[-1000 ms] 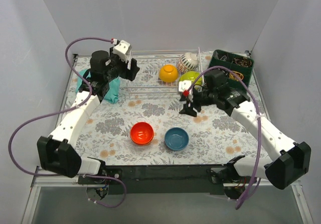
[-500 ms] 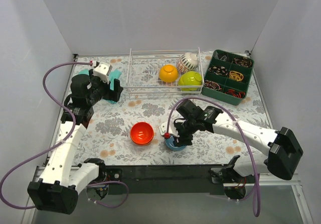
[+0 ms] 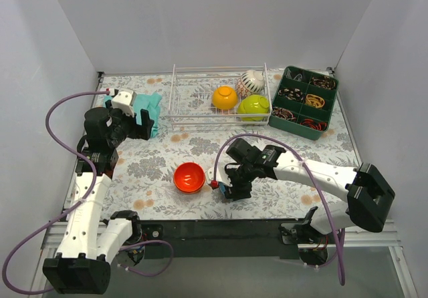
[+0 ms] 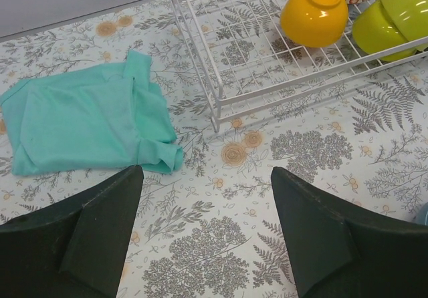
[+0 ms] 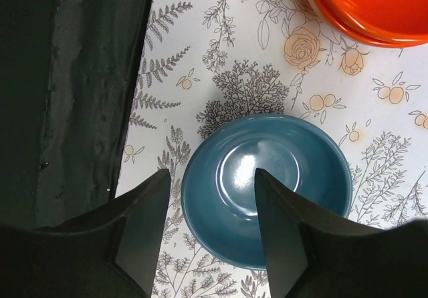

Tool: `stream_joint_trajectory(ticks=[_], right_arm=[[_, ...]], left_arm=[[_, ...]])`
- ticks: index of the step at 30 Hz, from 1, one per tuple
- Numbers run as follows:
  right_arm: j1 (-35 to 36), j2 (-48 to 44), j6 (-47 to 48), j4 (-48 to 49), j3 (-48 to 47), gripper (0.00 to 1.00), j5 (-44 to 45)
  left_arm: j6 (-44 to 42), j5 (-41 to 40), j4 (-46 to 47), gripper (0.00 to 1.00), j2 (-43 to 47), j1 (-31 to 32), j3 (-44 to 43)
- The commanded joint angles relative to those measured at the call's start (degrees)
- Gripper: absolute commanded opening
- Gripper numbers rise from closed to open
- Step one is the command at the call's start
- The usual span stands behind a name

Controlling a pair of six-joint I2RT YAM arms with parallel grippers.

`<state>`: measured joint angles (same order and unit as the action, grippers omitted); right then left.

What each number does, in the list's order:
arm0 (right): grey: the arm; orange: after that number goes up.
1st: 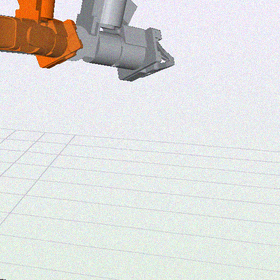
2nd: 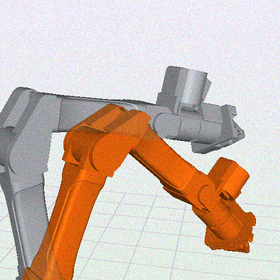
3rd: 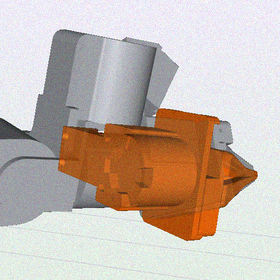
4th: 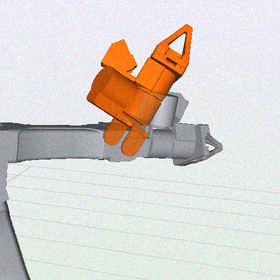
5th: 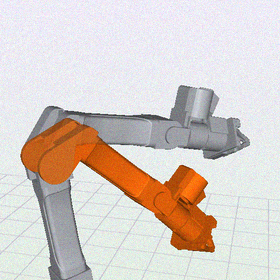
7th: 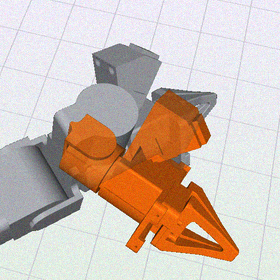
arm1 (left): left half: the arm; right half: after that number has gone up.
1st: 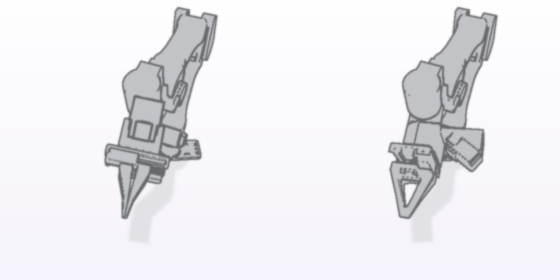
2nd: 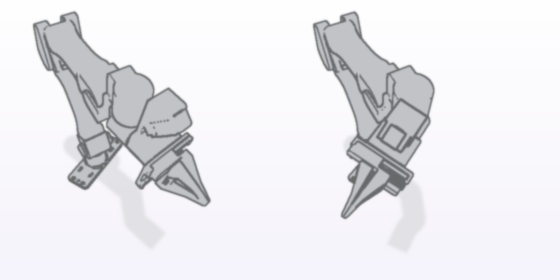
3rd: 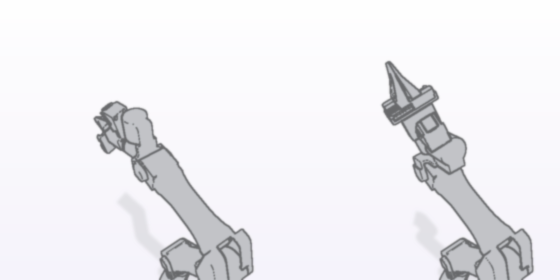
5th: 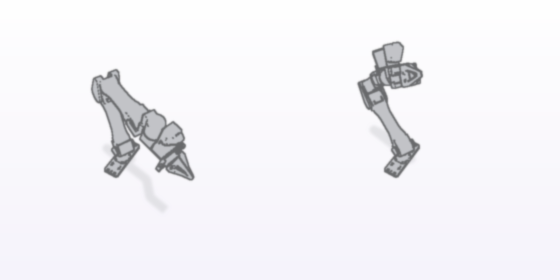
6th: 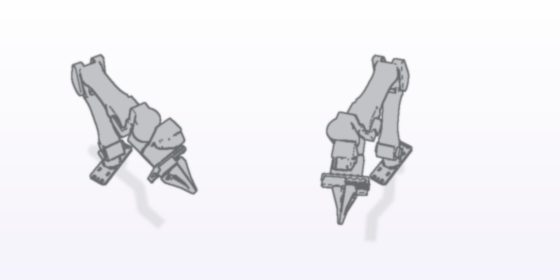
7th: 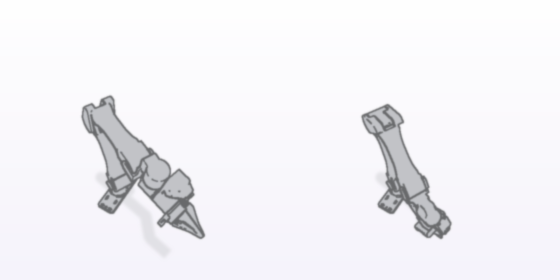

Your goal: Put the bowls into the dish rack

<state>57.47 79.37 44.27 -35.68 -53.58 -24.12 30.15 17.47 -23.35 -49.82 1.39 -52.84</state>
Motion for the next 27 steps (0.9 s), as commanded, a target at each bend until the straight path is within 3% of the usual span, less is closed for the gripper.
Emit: stream_joint_trajectory(ticks=[1,27], right_arm=[[1.24,-0.97,-3.31,0.79,-0.30,0.61,-0.31],[3.61,-1.24,-0.85,2.46,4.19,0.59,3.55]], left_arm=[[1.31,1.33,0.24,0.78,1.92,-1.30,0.98],[3.07,2.83,1.12,0.79,2.54,-3.67,3.09]])
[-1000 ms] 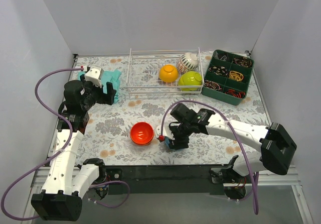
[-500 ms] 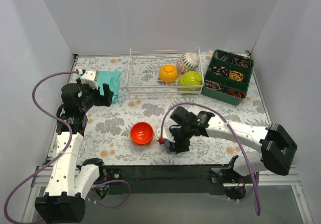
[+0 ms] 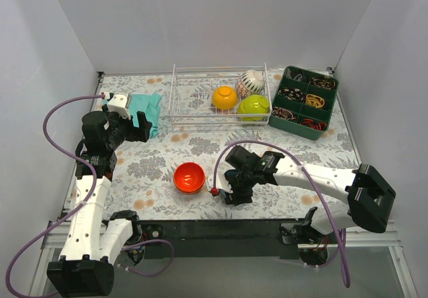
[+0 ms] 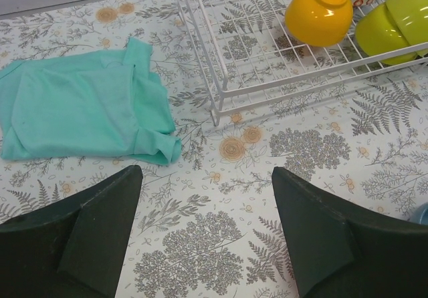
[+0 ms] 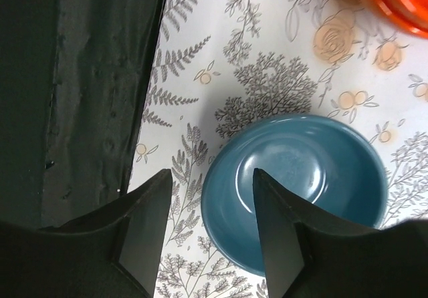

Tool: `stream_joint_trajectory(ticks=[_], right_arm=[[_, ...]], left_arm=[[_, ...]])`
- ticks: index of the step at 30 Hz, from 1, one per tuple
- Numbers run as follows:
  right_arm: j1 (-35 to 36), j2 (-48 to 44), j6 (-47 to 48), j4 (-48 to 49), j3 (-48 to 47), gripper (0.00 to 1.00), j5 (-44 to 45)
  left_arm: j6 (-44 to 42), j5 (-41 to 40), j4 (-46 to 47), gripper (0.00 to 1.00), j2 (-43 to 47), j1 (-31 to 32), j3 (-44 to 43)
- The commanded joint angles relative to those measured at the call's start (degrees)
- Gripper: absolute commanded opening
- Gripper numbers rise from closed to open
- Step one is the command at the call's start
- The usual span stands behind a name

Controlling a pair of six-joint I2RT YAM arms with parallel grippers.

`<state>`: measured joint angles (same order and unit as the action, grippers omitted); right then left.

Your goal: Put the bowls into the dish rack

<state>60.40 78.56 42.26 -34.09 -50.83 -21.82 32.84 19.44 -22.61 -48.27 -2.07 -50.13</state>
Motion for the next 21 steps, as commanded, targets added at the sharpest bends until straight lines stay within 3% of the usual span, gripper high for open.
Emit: stream_joint_trajectory(ticks=[1,6,8,15,19,21], right_arm=[[0.77,-0.43,1.07,1.30,1.78,0.58,2.04],[1.03,-0.52,0.81,2.71,3.89,0.55,3.80],[1.03,-0.43,0.81,3.58,4.07,0.48,4.68],[1.03,0.80,1.77,4.99,2.93,0.38,8.02],[1.03,1.06,1.95,4.56,0.82,0.17,9.25],[1.12,0.80,2.04,3.68,0.03,0.15,9.26]], left_arm=[[0.47,0.95,0.46,0.79,0.99,-0.22,0.47],[0.91,1.47,0.81,0.79,0.81,-0.31,0.56],[1.00,1.65,1.08,0.79,0.72,-0.31,0.65],[1.61,2.09,1.95,0.79,0.28,-0.31,0.38],[1.96,2.70,2.57,0.79,-0.42,-0.22,-0.14],[2.05,3.06,3.01,0.79,-1.03,-0.31,-0.32]])
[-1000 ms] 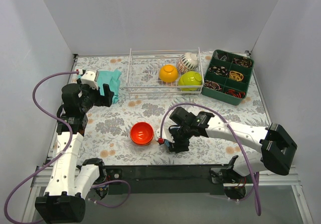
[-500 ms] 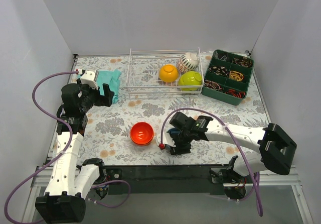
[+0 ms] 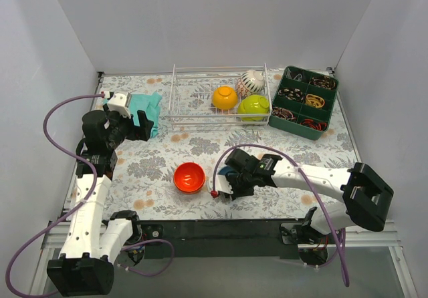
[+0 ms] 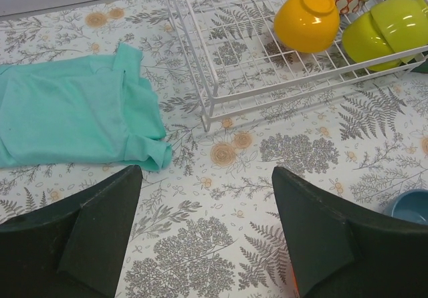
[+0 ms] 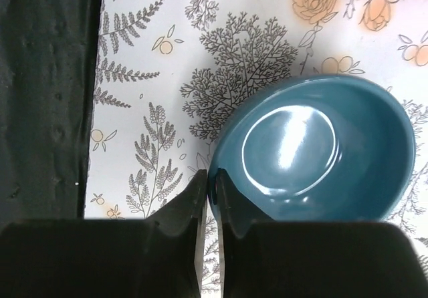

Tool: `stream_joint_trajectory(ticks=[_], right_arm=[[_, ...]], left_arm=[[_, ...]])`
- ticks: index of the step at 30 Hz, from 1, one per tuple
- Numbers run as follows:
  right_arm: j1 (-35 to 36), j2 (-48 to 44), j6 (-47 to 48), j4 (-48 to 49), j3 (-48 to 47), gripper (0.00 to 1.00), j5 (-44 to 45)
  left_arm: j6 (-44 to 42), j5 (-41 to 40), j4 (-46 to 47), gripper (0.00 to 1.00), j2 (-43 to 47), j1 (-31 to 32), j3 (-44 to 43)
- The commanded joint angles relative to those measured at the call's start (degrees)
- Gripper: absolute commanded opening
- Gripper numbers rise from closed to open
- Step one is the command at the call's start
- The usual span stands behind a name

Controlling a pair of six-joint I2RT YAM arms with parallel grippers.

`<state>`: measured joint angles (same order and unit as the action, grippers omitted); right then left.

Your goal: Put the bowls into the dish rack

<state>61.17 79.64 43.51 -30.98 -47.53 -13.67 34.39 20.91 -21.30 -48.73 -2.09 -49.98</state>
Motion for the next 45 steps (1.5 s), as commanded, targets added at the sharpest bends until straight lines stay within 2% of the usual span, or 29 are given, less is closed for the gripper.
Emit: stream_joint_trajectory(ticks=[1,3,5,8,9,12,13,16,20,23,26,27,31,39,42,45], right_arm=[[0.27,-0.53,0.70,0.05,-3.53,0.09,0.84],[0.27,-1.15,0.27,-1.09,-5.02,0.01,1.19],[-0.34,-1.85,0.61,-4.42,-7.83,0.01,2.42],[-3.93,-0.19,-0.08,-12.06,-17.66,0.01,0.85],[-5.08,0.51,-0.70,-13.74,-24.13,0.01,-0.47],[-11.93,4.38,-4.82,-18.58,-34.70,0.01,-10.73],[-16.04,7.26,-6.31,-19.63,-41.35,0.01,-18.24],[-20.72,13.93,-14.31,-20.08,-52.97,0.01,-30.66],[-25.57,21.34,-20.82,-18.77,-61.01,0.01,-39.67],[-28.55,25.30,-26.61,-13.60,-62.50,0.01,-45.55],[-32.24,29.51,-39.78,-3.59,-63.30,0.01,-52.49],[-33.03,30.31,-42.60,-0.25,-63.22,0.01,-53.64],[-36.11,36.10,-55.09,14.67,-63.74,0.01,-58.13],[-38.40,46.04,-75.82,35.53,-67.87,0.01,-61.12],[-38.40,49.73,-80.31,39.59,-69.36,0.01,-61.13],[-38.40,54.47,-84.89,47.65,-70.07,0.01,-59.81]], left_arm=[[0.76,2.03,1.87,0.79,-0.66,-0.29,-0.39],[1.03,2.30,2.23,0.79,-1.19,-0.29,-0.74],[1.38,2.99,2.23,0.79,-1.54,-0.20,-1.53],[1.12,5.71,2.23,0.78,-2.07,-0.28,-2.05],[1.12,6.51,2.40,0.78,-2.77,-0.29,-2.23],[1.81,9.84,3.63,0.77,-4.26,-0.29,-3.55],[1.99,10.81,3.98,0.75,-5.49,-0.29,-4.16],[2.26,13.46,5.30,0.74,-8.82,-0.29,-6.62],[1.99,15.74,5.83,0.69,-14.00,-0.20,-10.48],[1.99,17.32,5.74,0.64,-18.66,-0.11,-13.91],[2.08,17.94,5.74,0.49,-22.36,0.24,-17.78],[2.17,18.20,5.83,0.32,-24.90,0.68,-19.01],[1.82,18.03,5.74,0.00,-31.77,3.12,-25.06],[-4.67,17.59,1.18,0.00,-44.42,8.41,-34.92],[-6.79,16.80,-0.31,0.00,-48.82,10.08,-37.55],[-8.81,15.22,-1.11,0.00,-52.16,11.75,-39.31]])
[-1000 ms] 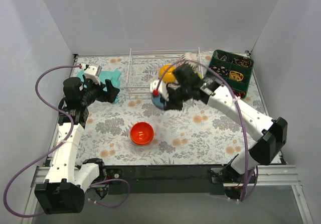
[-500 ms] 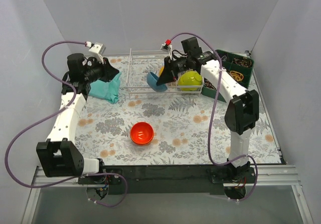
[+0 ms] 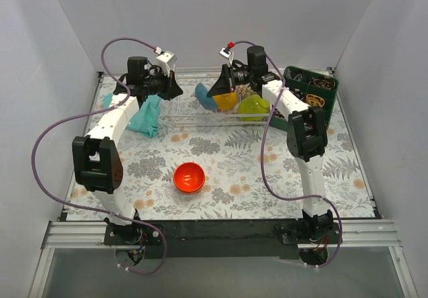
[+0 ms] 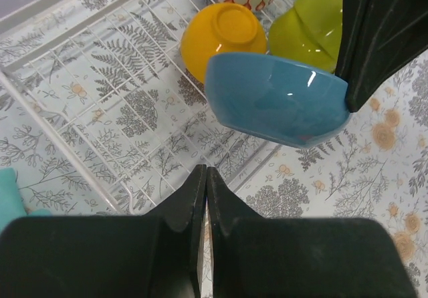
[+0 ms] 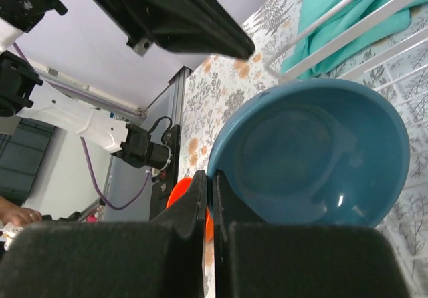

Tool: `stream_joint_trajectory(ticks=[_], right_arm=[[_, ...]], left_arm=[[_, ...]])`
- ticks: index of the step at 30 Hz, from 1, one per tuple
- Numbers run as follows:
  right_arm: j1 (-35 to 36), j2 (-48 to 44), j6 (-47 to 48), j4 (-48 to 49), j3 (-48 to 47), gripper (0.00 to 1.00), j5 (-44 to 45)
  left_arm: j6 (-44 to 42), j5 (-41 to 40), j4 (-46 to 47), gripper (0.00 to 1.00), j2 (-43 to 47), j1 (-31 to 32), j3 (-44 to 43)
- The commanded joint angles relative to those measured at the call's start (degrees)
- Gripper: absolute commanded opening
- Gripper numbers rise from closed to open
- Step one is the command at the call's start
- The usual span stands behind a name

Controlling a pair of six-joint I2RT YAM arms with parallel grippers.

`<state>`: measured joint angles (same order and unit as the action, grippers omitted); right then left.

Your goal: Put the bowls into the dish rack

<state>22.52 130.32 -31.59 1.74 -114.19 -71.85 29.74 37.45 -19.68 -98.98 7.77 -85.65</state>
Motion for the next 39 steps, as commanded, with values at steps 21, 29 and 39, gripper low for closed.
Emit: stream_joint_trajectory(ticks=[21,29,39], right_arm=[[0.06,11.18,-18.33,27.97,3.01,0.01,2.16],[-0.73,8.90,-12.36,24.55,2.22,0.15,4.35],[-5.82,5.91,-0.84,16.72,1.17,0.25,7.87]], left_arm=[[-7.68,-7.48,-2.99,0.00,-14.57,8.05,-10.59],[-6.89,-5.99,-1.77,0.00,-16.24,8.93,-12.88],[-4.16,-3.70,1.57,0.00,-19.32,10.86,-14.64]])
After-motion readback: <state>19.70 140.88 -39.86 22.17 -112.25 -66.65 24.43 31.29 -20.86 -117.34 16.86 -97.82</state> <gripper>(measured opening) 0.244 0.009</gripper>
